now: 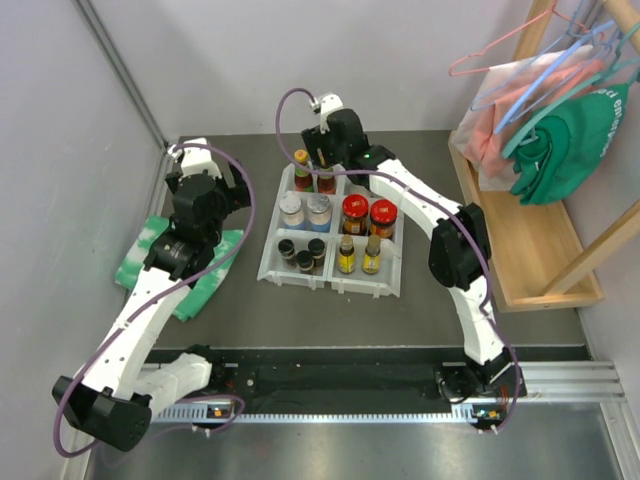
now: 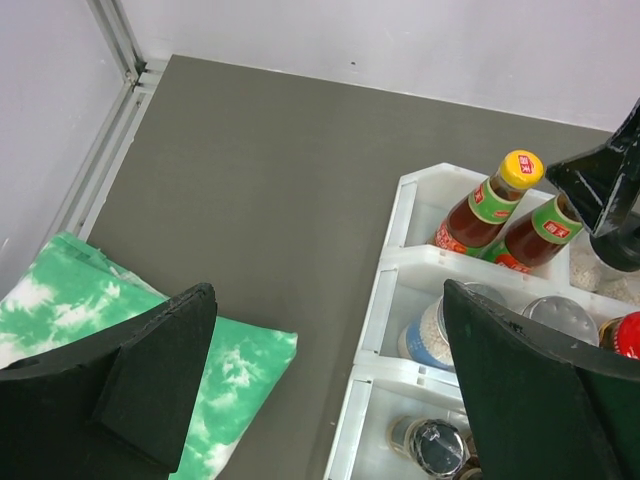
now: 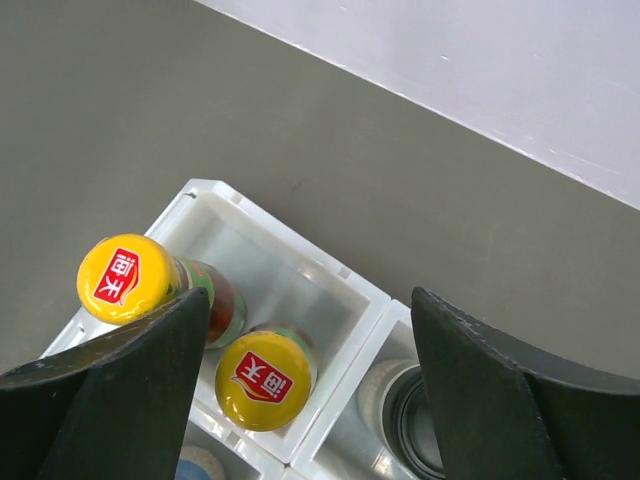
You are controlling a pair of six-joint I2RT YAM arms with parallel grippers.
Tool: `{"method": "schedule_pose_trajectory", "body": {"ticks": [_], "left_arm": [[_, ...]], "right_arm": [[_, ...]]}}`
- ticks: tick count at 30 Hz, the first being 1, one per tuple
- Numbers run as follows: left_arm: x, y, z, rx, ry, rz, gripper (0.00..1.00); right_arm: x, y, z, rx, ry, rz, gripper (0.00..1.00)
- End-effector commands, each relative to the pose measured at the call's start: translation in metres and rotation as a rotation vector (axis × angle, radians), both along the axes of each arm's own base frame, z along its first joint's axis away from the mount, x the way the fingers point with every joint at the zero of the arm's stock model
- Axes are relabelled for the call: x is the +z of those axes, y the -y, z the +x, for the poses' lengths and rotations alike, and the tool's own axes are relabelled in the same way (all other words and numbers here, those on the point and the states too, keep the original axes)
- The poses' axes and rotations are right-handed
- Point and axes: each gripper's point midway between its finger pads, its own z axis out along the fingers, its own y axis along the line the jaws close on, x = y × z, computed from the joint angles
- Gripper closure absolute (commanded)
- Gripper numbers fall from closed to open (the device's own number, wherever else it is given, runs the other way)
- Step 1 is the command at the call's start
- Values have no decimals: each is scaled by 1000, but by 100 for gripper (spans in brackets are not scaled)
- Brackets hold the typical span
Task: Organize the condiment bottles
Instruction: Reset both arms
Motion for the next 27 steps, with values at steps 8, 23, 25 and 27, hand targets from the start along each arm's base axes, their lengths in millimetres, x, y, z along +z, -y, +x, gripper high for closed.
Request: {"method": "schedule_pose_trajectory", "body": {"ticks": [8, 23, 25, 27], "left_arm": [[12, 15, -3, -85, -18, -27, 1], [-35, 33, -23, -175, -193, -88, 1], [-46, 33, -28, -175, -228, -92, 1], [-52, 31, -31, -165, -246, -93, 1]], "right_arm": [[121, 24, -17, -95, 166, 135, 1], [99, 154, -171, -276, -24, 149, 1], [65, 171, -193, -309, -92, 120, 1], [47, 191, -217, -335, -118, 117, 1]]}}
